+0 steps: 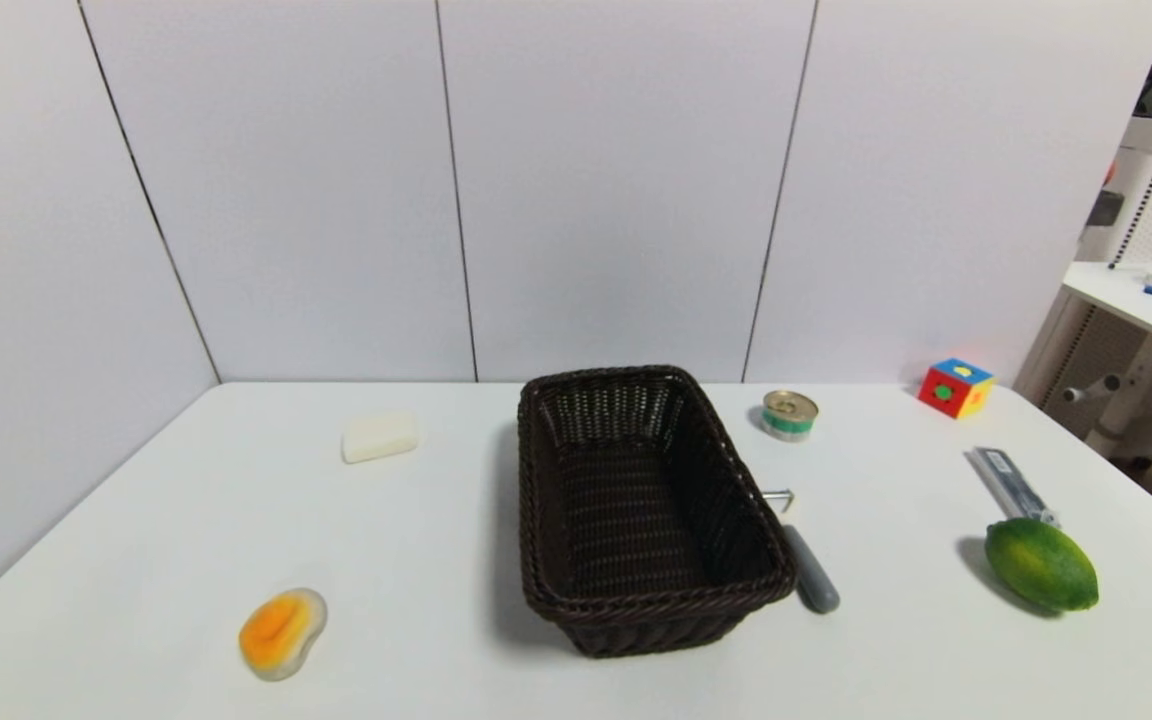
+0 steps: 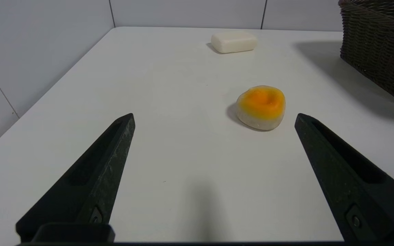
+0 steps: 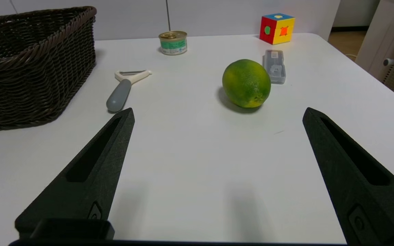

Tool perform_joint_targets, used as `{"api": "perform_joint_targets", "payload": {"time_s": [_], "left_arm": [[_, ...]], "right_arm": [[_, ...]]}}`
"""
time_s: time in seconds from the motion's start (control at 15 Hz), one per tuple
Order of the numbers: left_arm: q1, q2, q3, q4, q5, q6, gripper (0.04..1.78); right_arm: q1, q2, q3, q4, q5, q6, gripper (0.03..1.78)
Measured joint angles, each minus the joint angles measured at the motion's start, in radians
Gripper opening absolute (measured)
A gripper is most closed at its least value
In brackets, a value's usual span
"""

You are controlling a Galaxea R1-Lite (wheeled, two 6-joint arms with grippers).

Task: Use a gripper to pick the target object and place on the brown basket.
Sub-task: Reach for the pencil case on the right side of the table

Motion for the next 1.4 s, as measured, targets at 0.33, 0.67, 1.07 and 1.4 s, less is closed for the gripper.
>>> {"api": "perform_joint_targets", "payload": {"time_s": [0.33, 0.67, 1.07, 1.4], "left_arm": [[0.0, 0.0, 0.0, 0.0, 0.0, 0.0, 1.69], [0.0, 0.0, 0.0, 0.0, 0.0, 0.0, 1.69], [0.0, 0.0, 0.0, 0.0, 0.0, 0.0, 1.69], [0.0, 0.0, 0.0, 0.0, 0.0, 0.0, 1.69]], "right_arm": [[-0.005, 0.233, -0.181, 0.01, -0.004, -0.015, 1.7], [-0.022, 0.728, -0.691, 0.136, -0.007, -0.023, 1.7], [-0.119, 1.308, -1.239, 0.434, -0.007, -0.033, 1.7], [-0.208, 1.649, -1.433, 0.485, -0.006, -0.059, 1.7]]}}
